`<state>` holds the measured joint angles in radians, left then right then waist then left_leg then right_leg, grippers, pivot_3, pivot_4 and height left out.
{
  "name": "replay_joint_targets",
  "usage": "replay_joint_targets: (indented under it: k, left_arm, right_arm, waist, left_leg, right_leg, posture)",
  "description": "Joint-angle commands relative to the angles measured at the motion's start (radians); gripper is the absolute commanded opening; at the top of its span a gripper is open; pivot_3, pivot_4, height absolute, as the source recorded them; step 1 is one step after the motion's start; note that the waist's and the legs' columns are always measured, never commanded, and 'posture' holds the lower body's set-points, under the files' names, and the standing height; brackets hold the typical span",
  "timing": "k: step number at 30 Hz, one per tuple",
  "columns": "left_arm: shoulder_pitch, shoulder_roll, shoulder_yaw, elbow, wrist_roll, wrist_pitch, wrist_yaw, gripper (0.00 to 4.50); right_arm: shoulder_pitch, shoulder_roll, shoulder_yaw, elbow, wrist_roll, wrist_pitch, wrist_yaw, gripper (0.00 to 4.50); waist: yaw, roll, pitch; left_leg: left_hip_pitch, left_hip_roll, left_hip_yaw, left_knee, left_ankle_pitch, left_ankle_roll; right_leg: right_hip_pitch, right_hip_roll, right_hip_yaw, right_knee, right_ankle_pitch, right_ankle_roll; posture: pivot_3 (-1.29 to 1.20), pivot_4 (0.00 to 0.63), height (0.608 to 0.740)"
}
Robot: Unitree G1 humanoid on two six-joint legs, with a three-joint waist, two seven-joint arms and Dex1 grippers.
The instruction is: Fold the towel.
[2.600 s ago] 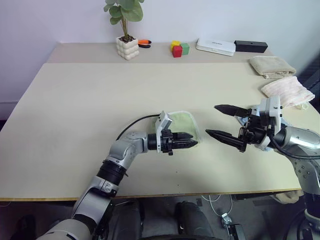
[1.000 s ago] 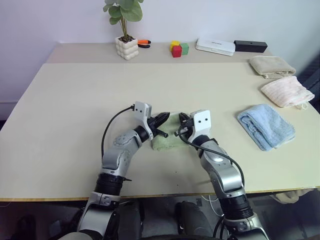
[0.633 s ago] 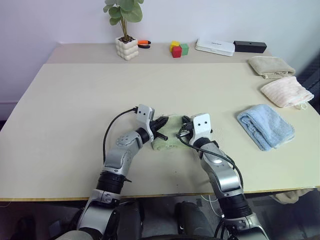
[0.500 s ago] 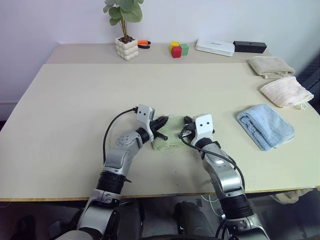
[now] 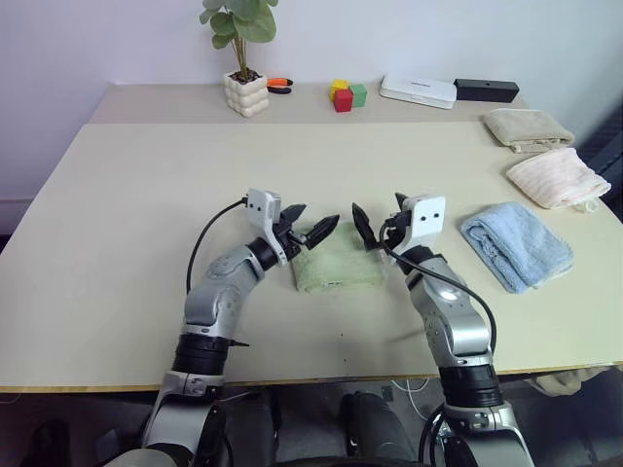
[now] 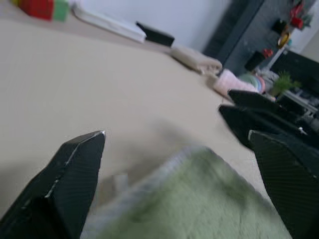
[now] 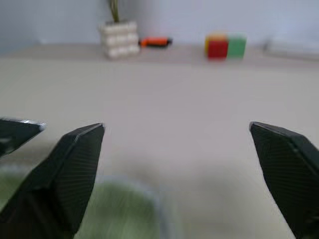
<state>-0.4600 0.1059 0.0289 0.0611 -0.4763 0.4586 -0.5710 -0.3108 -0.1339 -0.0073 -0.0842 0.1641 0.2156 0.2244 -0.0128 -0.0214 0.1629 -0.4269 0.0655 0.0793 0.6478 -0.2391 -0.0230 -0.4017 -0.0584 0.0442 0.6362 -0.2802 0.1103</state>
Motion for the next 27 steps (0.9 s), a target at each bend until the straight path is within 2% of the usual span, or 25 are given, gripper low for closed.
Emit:
replay_joint_targets:
  k: [1, 6, 11, 15, 19, 23, 27]
  left_arm:
    - [-0.025, 0.023, 0.039, -0.099, -0.096, 0.065, -0.03, 4.47]
    - [-0.013, 0.137, 0.105, -0.177, -0.223, 0.244, -0.051, 4.47]
    - [0.027, 0.294, 0.239, -0.17, -0.437, 0.519, -0.065, 4.47]
    - [0.051, 0.373, 0.29, -0.102, -0.56, 0.717, -0.079, 4.47]
    - [0.04, 0.356, 0.325, 0.008, -0.61, 0.824, -0.028, 4.47]
    - [-0.004, 0.314, 0.345, 0.091, -0.638, 0.915, 0.032, 4.47]
    - [-0.018, 0.271, 0.318, 0.085, -0.653, 0.991, 0.053, 4.47]
  right_arm:
    - [-0.029, -0.023, -0.005, -0.051, -0.004, -0.011, 0.017, 4.49]
    - [-0.062, -0.081, -0.053, -0.069, 0.125, 0.068, 0.139, 4.49]
    - [-0.031, -0.249, -0.075, -0.184, 0.29, 0.13, 0.397, 4.49]
    - [0.013, -0.368, -0.082, -0.238, 0.334, 0.118, 0.546, 4.49]
    - [0.065, -0.45, -0.053, -0.231, 0.304, 0.069, 0.66, 4.49]
    - [0.042, -0.428, -0.049, -0.215, 0.308, 0.077, 0.635, 4.49]
    - [0.037, -0.41, -0.03, -0.218, 0.288, 0.071, 0.617, 4.49]
  waist:
    - [-0.001, 0.0, 0.0]
    - [-0.002, 0.0, 0.0]
    - [-0.004, 0.001, 0.001]
    - [0.0, 0.0, 0.001]
    - [0.001, 0.0, 0.002]
    - [-0.001, -0.001, 0.002]
    - [0.0, -0.001, 0.002]
  left_leg:
    - [0.0, 0.0, 0.0, 0.0, 0.0, 0.0]
    - [0.0, 0.0, 0.0, 0.0, 0.0, 0.0]
    - [0.0, 0.001, 0.0, 0.0, 0.0, 0.0]
    - [0.0, 0.001, -0.001, -0.001, 0.0, 0.0]
    - [0.0, 0.0, -0.001, 0.0, 0.0, 0.0]
    - [0.001, 0.0, -0.001, 0.001, 0.0, 0.0]
    - [0.0, 0.0, -0.001, 0.0, 0.0, -0.001]
  right_leg:
    - [0.0, 0.0, 0.0, 0.0, 0.0, 0.0]
    - [0.0, 0.0, 0.0, 0.001, 0.0, 0.0]
    - [-0.001, 0.0, 0.0, 0.001, 0.0, 0.001]
    - [-0.001, 0.0, -0.001, 0.002, -0.001, 0.002]
    - [0.0, 0.0, -0.001, 0.002, -0.001, 0.001]
    - [-0.001, 0.0, -0.001, 0.003, -0.001, 0.001]
    - [-0.001, 0.0, -0.001, 0.003, -0.001, 0.001]
  posture:
    - [0.0, 0.15, 0.735]
    - [0.0, 0.15, 0.735]
    - [0.0, 0.15, 0.735]
    - [0.0, 0.15, 0.735]
    - [0.0, 0.15, 0.735]
    - [0.0, 0.15, 0.735]
    - [0.0, 0.15, 0.735]
